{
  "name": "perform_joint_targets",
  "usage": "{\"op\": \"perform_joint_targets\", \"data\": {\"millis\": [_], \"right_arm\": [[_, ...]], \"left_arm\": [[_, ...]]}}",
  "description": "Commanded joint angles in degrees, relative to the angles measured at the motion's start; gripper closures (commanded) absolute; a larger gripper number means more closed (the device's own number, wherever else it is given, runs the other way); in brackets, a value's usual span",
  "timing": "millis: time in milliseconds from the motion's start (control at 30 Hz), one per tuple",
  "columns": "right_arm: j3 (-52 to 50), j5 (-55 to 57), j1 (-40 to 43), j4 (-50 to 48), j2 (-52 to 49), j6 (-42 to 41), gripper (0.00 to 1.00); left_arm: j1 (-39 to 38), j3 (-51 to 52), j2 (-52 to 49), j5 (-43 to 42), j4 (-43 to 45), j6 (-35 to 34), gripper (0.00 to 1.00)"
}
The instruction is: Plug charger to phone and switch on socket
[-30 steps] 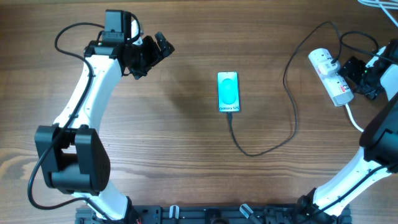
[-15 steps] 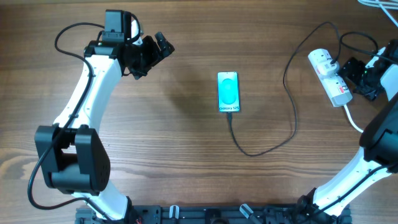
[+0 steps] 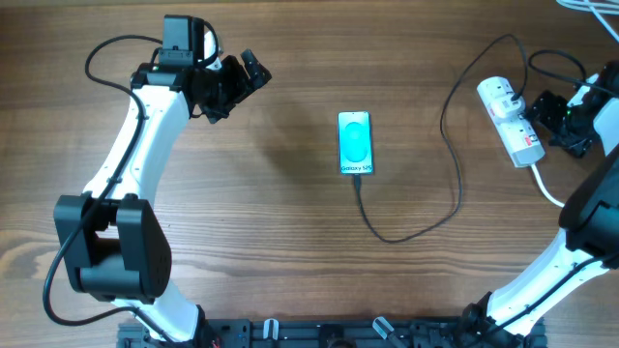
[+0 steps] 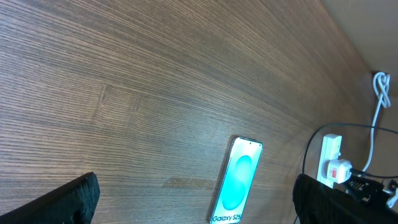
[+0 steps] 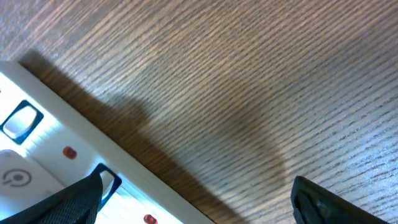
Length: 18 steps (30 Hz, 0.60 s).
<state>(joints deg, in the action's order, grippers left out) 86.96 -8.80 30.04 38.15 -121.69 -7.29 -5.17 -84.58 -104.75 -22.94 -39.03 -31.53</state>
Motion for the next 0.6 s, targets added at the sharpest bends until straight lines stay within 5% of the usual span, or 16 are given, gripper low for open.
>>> {"op": "perform_joint_targets", "data": {"millis": [0,567], "right_arm": [[0.52,-1.11,-0.59,1.84,-1.75,4.02,0.05],[3.76,5.31,0.02,3.89,5.18,1.16,0.12]], "left_arm": [[0.20,-0.04,0.87,0.55,0.07,1.31,0.00],[0.20,-0.04,0.87,0.55,0.07,1.31,0.00]]}}
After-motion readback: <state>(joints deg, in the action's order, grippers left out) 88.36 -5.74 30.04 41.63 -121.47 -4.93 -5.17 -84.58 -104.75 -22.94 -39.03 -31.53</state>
